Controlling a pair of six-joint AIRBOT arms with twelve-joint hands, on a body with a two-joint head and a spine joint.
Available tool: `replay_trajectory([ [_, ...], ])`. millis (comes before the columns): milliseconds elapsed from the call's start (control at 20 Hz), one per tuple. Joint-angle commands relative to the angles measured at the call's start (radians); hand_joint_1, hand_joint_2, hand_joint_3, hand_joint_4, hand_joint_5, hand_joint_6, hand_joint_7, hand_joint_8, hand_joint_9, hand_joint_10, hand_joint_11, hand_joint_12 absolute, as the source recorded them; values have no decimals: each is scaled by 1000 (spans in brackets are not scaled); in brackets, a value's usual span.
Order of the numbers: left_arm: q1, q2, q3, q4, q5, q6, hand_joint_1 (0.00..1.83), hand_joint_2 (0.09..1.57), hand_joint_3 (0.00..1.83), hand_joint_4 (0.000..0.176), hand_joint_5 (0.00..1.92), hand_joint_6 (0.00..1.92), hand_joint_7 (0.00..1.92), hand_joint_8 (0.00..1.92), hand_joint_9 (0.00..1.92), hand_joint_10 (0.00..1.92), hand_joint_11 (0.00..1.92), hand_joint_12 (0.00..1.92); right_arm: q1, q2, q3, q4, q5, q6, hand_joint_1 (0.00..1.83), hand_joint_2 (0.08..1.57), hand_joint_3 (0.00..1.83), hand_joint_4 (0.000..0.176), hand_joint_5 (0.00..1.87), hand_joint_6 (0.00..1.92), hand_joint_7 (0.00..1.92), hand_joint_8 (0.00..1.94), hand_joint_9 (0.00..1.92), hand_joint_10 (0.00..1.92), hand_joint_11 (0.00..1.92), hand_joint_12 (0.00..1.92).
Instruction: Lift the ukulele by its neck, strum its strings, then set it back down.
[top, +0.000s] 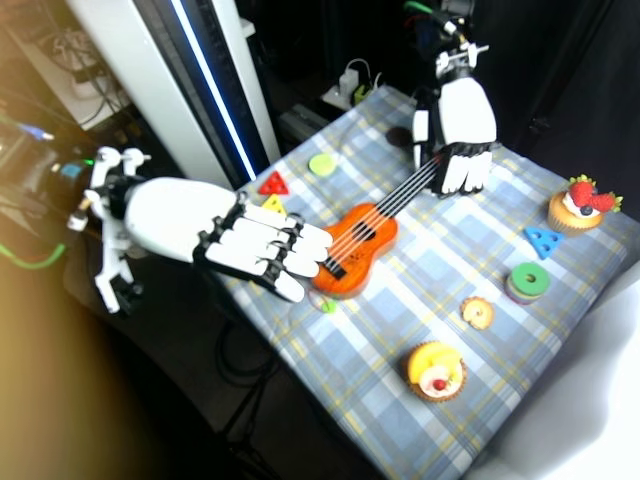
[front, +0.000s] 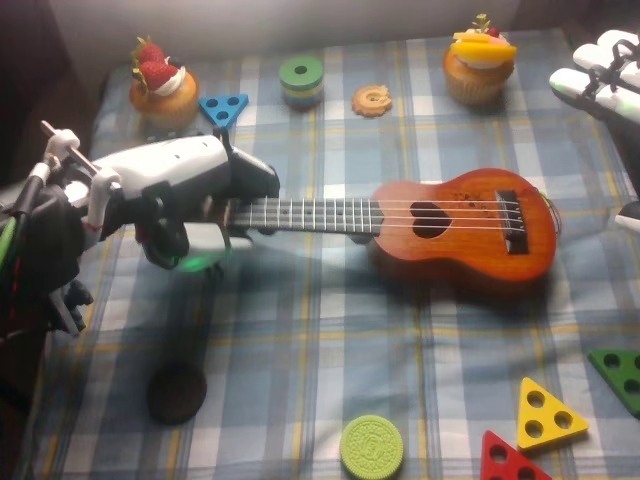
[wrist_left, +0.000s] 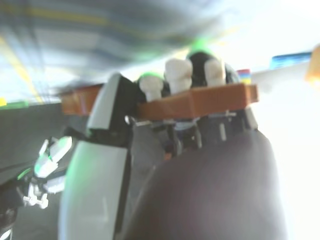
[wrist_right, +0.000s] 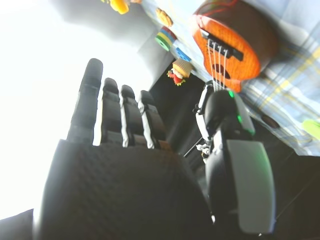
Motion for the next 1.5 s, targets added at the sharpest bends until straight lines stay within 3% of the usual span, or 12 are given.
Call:
replay_trajectory([
  [0,-12,3,-5,8,-108,-4,892,1368,14,0,545,1678,520,1900,525,1921,474,1921,6,7,1,-10,130,3,633,1264,0,0,0,0,0,0,16,4,0,611],
  [350,-8,8,-17,24,-147,-36,721,1492,8,0,402,1892,550,1915,602,1921,497,1921,7,7,1,-17,135,10,582,1256,0,0,0,0,0,0,18,1,0,652],
  [550,-9,11,-17,28,-151,-40,792,1470,0,0,433,1837,569,1838,590,1921,499,1921,7,7,2,-49,145,41,569,1248,0,0,0,0,0,0,0,0,0,263],
  [750,-15,-8,4,21,-132,-41,716,1505,6,0,383,1912,471,1916,517,1921,416,1921,20,6,13,-95,166,105,548,1232,0,64,0,0,0,0,0,0,0,0],
  [800,-17,-9,5,21,-134,-41,760,1495,0,0,398,1889,493,1890,534,1921,444,1921,25,1,18,-104,166,120,612,1227,0,68,0,0,0,0,0,0,33,16],
  [900,-21,-8,-1,23,-145,-40,797,1481,0,0,415,1862,516,1871,563,1921,490,1921,35,-16,31,-115,156,144,617,1213,0,32,0,0,0,0,0,0,50,32],
  [1000,-22,-2,-10,31,-161,-40,960,1463,9,0,365,1796,513,1919,550,1921,438,1921,55,-40,49,-127,122,155,447,1203,0,84,0,0,0,0,0,0,31,36],
  [1050,-23,-1,-12,34,-163,-40,960,1465,7,0,364,1802,507,1921,540,1921,422,1921,68,-52,58,-131,98,155,442,1185,9,90,0,0,0,0,0,0,5,125],
  [1100,-23,-1,-12,34,-164,-40,980,1457,3,0,378,1768,521,1921,586,1921,477,1921,83,-68,71,-134,68,155,575,1210,10,34,12,2,0,0,0,0,0,232],
  [1200,-24,-1,-12,34,-172,-42,874,1456,3,0,430,1810,548,1900,639,1921,562,1921,100,-92,88,-140,19,155,677,1221,2,11,35,3,0,0,0,0,0,365],
  [1300,-28,-2,-13,36,-173,-44,811,1463,3,0,436,1835,539,1912,632,1921,554,1921,116,-117,105,-150,-40,155,332,1218,0,0,0,0,0,0,0,0,0,265],
  [1450,-30,-1,-16,45,-178,-49,868,1450,0,0,455,1805,568,1838,628,1921,528,1921,128,-145,129,-165,-129,161,265,1237,0,0,0,0,0,0,0,0,0,7],
])
